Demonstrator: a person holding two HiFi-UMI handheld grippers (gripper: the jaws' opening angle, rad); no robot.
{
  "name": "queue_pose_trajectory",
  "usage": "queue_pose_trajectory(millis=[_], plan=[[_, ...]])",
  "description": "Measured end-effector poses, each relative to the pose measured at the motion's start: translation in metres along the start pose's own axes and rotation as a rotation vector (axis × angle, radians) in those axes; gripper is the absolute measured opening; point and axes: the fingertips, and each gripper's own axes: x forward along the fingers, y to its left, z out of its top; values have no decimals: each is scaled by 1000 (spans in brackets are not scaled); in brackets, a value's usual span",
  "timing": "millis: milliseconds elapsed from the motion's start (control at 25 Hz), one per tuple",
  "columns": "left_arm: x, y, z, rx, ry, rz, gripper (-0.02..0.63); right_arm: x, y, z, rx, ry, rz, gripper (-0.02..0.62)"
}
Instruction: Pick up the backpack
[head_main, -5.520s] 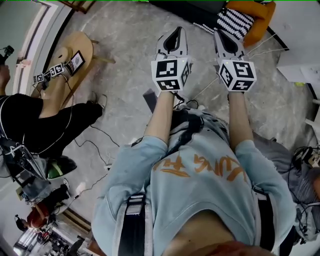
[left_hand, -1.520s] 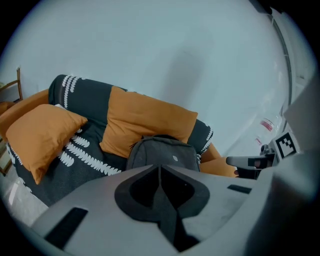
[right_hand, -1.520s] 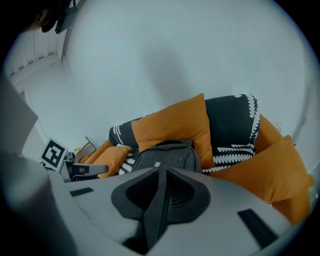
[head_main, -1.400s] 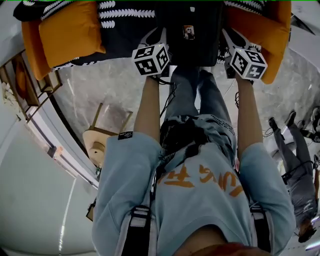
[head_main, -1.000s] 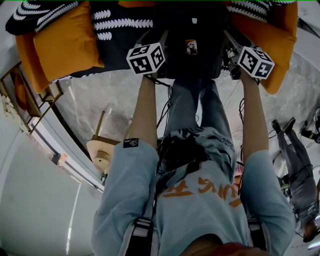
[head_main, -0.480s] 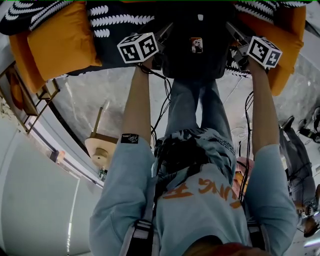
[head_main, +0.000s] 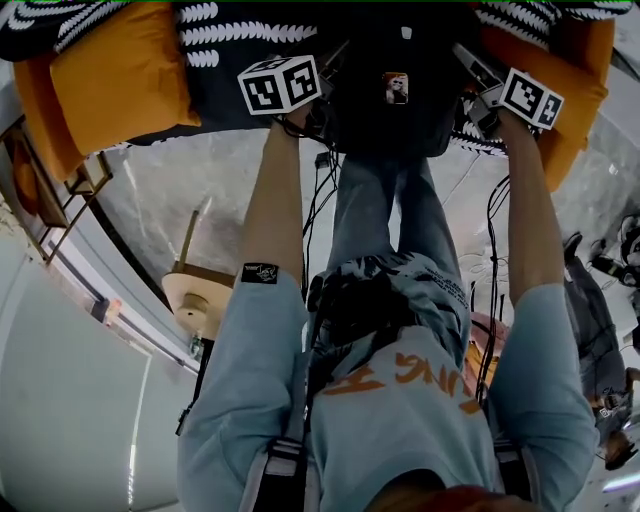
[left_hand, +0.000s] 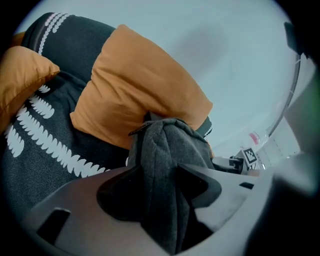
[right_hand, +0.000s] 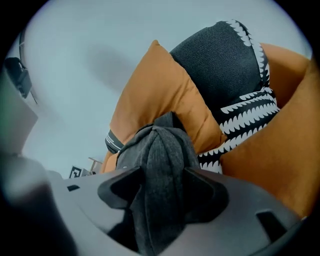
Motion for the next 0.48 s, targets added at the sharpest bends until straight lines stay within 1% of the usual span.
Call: queue_pose_trajectory(millis=[80,200,320,480], plan=[[-3,-3,-2,-7,25,2,222,-4,5,-4,-29,18,-28,265],[-10,-10,-10,1,54,6,196,-15,9,-15,-106,29,-85,201],[-21,-14,-15,9,51,-2,181,-22,21,-25,-134,29,-108,175],[-35,-31,-21,20,43,12,167,-41,33,-32,-143,22,-105,147]])
